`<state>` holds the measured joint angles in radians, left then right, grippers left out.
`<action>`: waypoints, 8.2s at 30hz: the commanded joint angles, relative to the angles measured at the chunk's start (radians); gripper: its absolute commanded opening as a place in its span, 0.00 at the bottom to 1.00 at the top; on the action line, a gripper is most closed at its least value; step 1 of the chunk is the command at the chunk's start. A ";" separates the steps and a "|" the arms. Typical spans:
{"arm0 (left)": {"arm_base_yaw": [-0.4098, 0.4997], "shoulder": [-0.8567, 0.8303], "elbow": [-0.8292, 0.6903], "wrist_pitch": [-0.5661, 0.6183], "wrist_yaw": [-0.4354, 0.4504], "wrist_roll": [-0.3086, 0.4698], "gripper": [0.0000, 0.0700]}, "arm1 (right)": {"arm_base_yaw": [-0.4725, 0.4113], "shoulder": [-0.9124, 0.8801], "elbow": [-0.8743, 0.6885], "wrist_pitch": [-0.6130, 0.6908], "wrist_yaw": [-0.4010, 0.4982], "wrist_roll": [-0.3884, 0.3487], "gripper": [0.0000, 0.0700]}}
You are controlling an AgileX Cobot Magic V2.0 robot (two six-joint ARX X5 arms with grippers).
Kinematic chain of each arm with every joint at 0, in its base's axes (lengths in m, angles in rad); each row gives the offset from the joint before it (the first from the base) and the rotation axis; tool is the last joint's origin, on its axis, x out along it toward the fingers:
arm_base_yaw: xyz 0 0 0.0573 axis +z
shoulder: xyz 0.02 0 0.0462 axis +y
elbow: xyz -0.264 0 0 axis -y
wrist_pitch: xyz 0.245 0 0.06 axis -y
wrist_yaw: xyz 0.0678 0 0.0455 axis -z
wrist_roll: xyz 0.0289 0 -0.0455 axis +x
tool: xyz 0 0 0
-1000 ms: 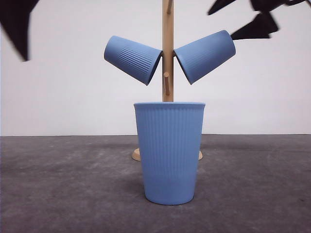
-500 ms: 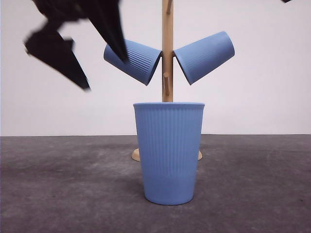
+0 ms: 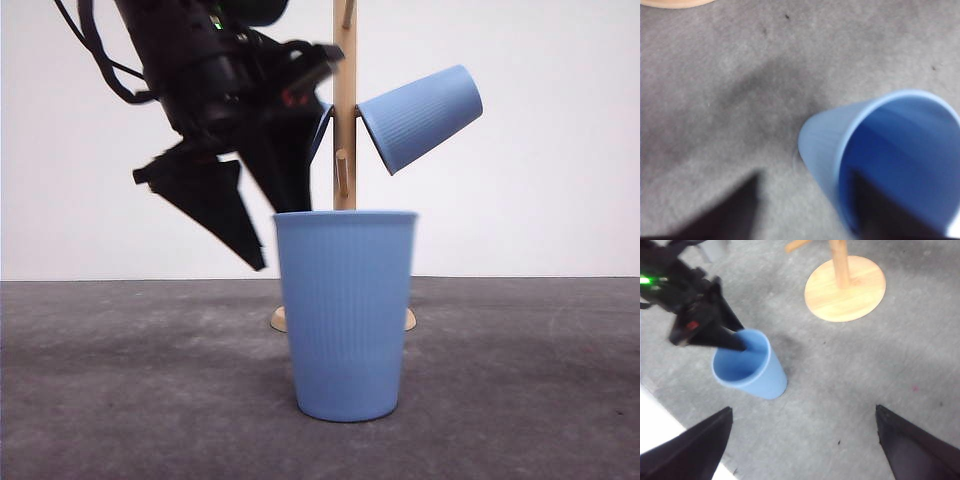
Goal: Place three cups
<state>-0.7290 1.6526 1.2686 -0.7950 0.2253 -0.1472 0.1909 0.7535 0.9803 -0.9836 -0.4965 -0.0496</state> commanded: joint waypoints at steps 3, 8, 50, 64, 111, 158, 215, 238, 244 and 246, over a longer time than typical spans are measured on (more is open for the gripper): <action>-0.019 0.047 0.008 0.004 -0.010 0.028 0.02 | 0.003 -0.031 0.001 -0.002 0.000 0.036 0.83; -0.019 0.076 0.008 0.013 -0.009 0.069 0.01 | 0.003 -0.067 0.001 -0.006 0.000 0.038 0.83; 0.126 -0.157 0.062 0.138 0.996 0.267 0.01 | 0.186 0.268 0.001 0.199 -0.719 -0.093 0.83; 0.126 -0.157 0.062 0.132 1.088 0.286 0.01 | 0.293 0.279 0.001 0.264 -0.718 -0.089 0.69; 0.429 -0.269 0.127 -0.261 0.084 0.172 0.40 | 0.277 0.279 0.002 0.128 -0.016 0.107 0.46; 0.429 -0.273 0.131 -0.316 -0.211 0.162 0.40 | 0.324 0.842 0.385 0.303 0.182 0.397 0.78; 0.533 -0.621 -0.004 -0.440 -0.256 0.083 0.02 | -0.018 -0.075 0.020 0.016 0.424 0.043 0.02; 0.622 -0.824 -0.176 -0.181 -0.245 0.132 0.02 | -0.018 -0.076 0.020 0.015 0.418 0.080 0.02; 0.719 -1.104 -0.601 0.283 -0.244 0.018 0.02 | -0.018 -0.076 0.020 0.015 0.418 0.080 0.02; 0.738 -1.193 -0.723 0.358 -0.245 0.009 0.02 | -0.018 -0.076 0.020 0.015 0.418 0.080 0.02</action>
<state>0.0052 0.4855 0.5914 -0.4753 -0.0227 -0.1091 0.1699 0.6739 0.9920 -0.9802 -0.0776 0.0154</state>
